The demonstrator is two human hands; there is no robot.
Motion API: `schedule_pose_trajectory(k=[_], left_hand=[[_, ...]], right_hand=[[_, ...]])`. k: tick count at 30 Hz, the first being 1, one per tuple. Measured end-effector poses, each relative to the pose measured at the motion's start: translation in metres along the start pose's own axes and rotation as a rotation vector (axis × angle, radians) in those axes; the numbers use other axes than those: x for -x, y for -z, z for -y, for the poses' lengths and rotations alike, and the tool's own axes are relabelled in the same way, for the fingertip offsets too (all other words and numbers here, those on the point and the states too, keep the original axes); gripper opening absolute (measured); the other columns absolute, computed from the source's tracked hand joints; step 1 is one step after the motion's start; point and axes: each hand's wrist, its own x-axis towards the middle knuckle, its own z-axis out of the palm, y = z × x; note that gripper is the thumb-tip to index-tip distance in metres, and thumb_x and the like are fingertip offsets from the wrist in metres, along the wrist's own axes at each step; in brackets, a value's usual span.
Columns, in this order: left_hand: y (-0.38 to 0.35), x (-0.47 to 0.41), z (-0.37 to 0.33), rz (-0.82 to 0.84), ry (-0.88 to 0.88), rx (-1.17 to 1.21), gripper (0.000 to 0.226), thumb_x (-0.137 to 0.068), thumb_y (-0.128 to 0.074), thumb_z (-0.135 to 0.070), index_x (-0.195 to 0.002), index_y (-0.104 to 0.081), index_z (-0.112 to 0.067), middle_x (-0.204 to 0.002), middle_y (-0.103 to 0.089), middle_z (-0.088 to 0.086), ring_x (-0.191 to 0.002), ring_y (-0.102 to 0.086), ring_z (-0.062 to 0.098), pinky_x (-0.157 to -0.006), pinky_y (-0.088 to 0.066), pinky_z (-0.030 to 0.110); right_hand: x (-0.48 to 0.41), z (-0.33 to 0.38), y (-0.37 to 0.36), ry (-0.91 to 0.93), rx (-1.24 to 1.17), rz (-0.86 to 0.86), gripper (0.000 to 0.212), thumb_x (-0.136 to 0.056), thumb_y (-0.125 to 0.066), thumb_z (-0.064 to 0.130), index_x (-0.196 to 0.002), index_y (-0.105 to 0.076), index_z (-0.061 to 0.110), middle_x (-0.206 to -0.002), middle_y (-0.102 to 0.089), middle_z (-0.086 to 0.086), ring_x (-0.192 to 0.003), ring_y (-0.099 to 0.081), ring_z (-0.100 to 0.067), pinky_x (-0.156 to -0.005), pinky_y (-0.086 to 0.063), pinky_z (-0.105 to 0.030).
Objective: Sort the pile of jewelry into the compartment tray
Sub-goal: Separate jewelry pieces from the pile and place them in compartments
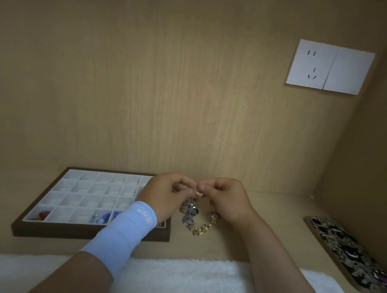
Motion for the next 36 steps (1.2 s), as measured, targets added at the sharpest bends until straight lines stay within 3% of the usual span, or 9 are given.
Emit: schedule_pose_trajectory(k=[5,7,11,15,17,20,24,29,36], left_hand=[[0.012,0.005,-0.007,-0.028,0.058,0.119,0.008,-0.083,-0.074,-0.022,-0.088,-0.072,-0.027,-0.083,-0.074,-0.006,-0.082,-0.069,0.007,-0.075,-0.052,0.019],[0.025,0.003,-0.010,-0.008,0.078,0.093,0.015,-0.082,-0.076,-0.019,-0.093,-0.071,-0.028,-0.084,-0.073,-0.004,-0.082,-0.069,0.009,-0.075,-0.052,0.021],[0.062,0.001,-0.012,0.064,0.141,0.029,0.013,-0.080,-0.077,-0.019,-0.090,-0.073,-0.026,-0.087,-0.075,-0.005,-0.086,-0.069,0.009,-0.084,-0.053,0.026],[0.091,0.002,-0.009,0.150,0.190,-0.092,0.010,-0.078,-0.080,-0.023,-0.087,-0.076,-0.024,-0.088,-0.075,-0.008,-0.090,-0.068,0.009,-0.087,-0.051,0.026],[0.100,0.002,-0.004,0.199,0.208,-0.171,0.009,-0.076,-0.081,-0.023,-0.085,-0.076,-0.023,-0.089,-0.075,-0.008,-0.091,-0.068,0.009,-0.090,-0.051,0.028],[0.108,0.003,0.002,0.256,0.215,-0.255,0.007,-0.076,-0.081,-0.024,-0.081,-0.076,-0.025,-0.084,-0.074,-0.010,-0.088,-0.068,0.011,-0.089,-0.053,0.029],[0.103,0.000,0.012,0.159,0.144,-0.293,0.003,-0.078,-0.078,-0.027,-0.079,-0.076,-0.027,-0.080,-0.071,-0.015,-0.083,-0.065,0.004,-0.083,-0.049,0.025],[0.083,-0.001,0.025,0.078,0.120,-0.276,0.014,-0.090,-0.062,-0.034,-0.097,-0.074,-0.033,-0.103,-0.071,-0.013,-0.095,-0.064,0.007,-0.092,-0.051,0.030],[0.073,0.000,0.036,0.079,0.125,-0.369,0.025,-0.094,-0.052,-0.026,-0.105,-0.069,-0.041,-0.125,-0.061,-0.009,-0.109,-0.059,0.016,-0.100,-0.047,0.033]], right_hand=[[0.005,0.011,-0.011,0.026,-0.097,-0.026,0.009,-0.091,-0.068,0.002,-0.097,-0.073,-0.003,-0.048,-0.062,0.013,-0.039,-0.051,0.005,-0.044,-0.037,-0.007],[0.007,0.017,-0.019,0.052,-0.093,-0.024,0.009,-0.088,-0.072,0.002,-0.096,-0.074,0.000,-0.059,-0.070,0.009,-0.051,-0.061,0.004,-0.054,-0.046,-0.010],[0.010,0.024,-0.045,0.059,-0.082,-0.048,0.012,-0.083,-0.079,0.010,-0.095,-0.078,0.008,-0.087,-0.078,-0.008,-0.082,-0.074,-0.016,-0.079,-0.059,-0.028],[0.018,0.029,-0.077,0.042,-0.101,-0.057,0.005,-0.082,-0.081,0.011,-0.086,-0.078,0.013,-0.078,-0.077,-0.003,-0.067,-0.071,-0.008,-0.068,-0.057,-0.025],[0.020,0.027,-0.088,0.053,0.048,-0.066,0.003,-0.081,-0.082,0.022,-0.083,-0.080,0.021,-0.077,-0.077,0.003,-0.071,-0.072,-0.010,-0.074,-0.059,-0.032],[0.027,0.029,-0.096,0.100,0.336,-0.080,0.012,-0.081,-0.078,0.041,-0.086,-0.079,0.030,-0.074,-0.074,0.013,-0.072,-0.069,-0.004,-0.071,-0.056,-0.029],[0.026,0.039,-0.098,0.144,0.518,-0.141,0.013,-0.084,-0.073,0.045,-0.090,-0.078,0.034,-0.081,-0.073,0.017,-0.076,-0.065,-0.002,-0.067,-0.048,-0.023],[0.006,0.036,-0.084,0.112,0.625,-0.239,0.009,-0.086,-0.070,0.040,-0.088,-0.077,0.033,-0.083,-0.072,0.018,-0.080,-0.066,-0.004,-0.066,-0.048,-0.025],[0.002,0.022,-0.086,0.116,0.722,-0.141,0.015,-0.089,-0.066,0.041,-0.076,-0.071,0.036,-0.088,-0.062,0.016,-0.080,-0.061,-0.006,-0.066,-0.042,-0.027]])
